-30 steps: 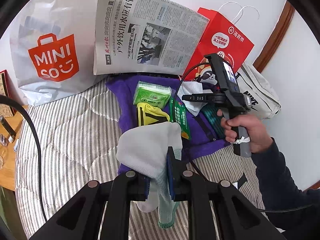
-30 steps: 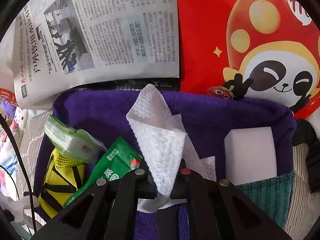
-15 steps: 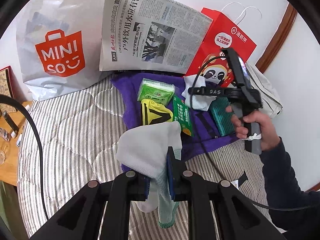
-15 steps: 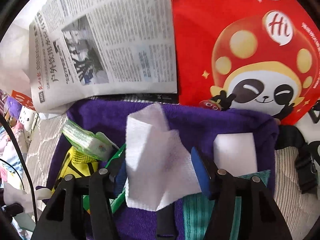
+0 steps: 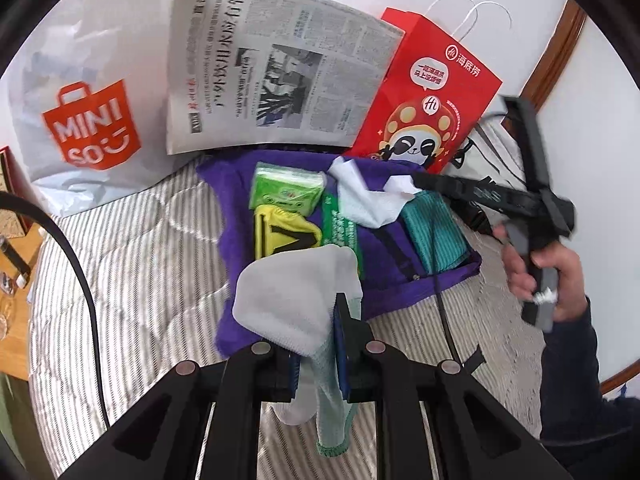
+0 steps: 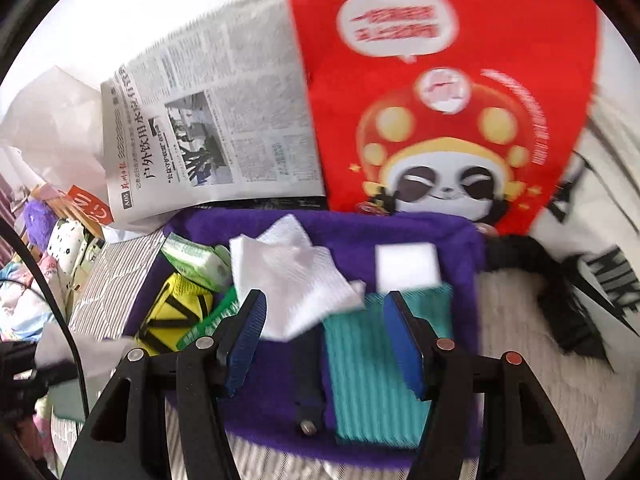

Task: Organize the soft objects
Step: 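Lower the white-and-mint cloth onto the towel and open the left tool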

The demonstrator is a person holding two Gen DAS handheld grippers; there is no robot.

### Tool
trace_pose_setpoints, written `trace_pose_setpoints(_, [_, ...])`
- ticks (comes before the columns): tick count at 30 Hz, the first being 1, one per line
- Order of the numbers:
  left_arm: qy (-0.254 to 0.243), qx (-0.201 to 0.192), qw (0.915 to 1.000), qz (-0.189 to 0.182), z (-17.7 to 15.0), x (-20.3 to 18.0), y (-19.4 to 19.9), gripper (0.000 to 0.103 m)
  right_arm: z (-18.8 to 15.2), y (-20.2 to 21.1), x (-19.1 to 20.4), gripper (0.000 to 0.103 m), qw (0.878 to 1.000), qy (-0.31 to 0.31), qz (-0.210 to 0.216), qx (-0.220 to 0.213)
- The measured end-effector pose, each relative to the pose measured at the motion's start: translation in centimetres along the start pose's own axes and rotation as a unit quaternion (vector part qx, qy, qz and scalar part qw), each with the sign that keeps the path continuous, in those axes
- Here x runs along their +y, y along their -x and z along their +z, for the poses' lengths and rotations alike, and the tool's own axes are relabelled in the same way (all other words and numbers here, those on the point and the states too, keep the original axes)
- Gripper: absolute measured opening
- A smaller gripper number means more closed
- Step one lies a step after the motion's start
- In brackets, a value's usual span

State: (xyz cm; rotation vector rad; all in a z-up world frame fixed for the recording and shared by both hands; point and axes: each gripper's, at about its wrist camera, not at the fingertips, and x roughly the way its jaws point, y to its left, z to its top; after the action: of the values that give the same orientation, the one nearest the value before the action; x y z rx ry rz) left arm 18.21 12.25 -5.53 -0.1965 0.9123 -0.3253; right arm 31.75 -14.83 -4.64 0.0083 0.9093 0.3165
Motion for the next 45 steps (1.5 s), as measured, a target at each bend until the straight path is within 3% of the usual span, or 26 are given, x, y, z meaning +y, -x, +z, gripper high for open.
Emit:
trace_pose_setpoints(5, [-0.002,0.008,0.9999,-0.009,1.1,-1.3,-1.7,0.014,-2.6,2.5,-2.4,0.061,1.0,-0.011,-0.012,-0.002])
trace_pose_setpoints(15, [-0.012,0.037,0.9987,-0.035,5.4,-2.8,-7.6,0.014,-6.9,3.4,-5.0,0.061,0.999,-0.04,-0.025,0.014])
trace_pose_setpoints(21, [-0.011,0.063,0.9977,-0.021,6.5,-2.4,-12.1,0.014,-7.9,3.2,-7.3,0.061,0.996,-0.083,-0.013,0.02])
trace_pose_setpoints(29, [-0.028,0.075,0.9967,0.014,6.5,-2.3,-14.4,0.018,-7.9,4.0,-6.7,0.061,0.997,-0.079,0.001,0.007])
trace_pose_setpoints(32, [-0.042,0.077,0.9959,0.021,6.1,-2.6,-14.6,0.034,-8.2,4.4,-6.0,0.061,0.998,-0.067,0.002,0.007])
trace_pose_setpoints(34, [-0.044,0.08,0.9955,0.027,6.0,-2.7,-14.4,0.058,-8.3,4.6,-5.7,0.061,0.998,-0.063,0.004,0.006])
trace_pose_setpoints(45, [-0.075,0.08,0.9885,0.105,5.4,-2.7,-11.7,0.062,-9.7,6.0,-5.9,0.061,0.997,-0.072,0.015,0.002])
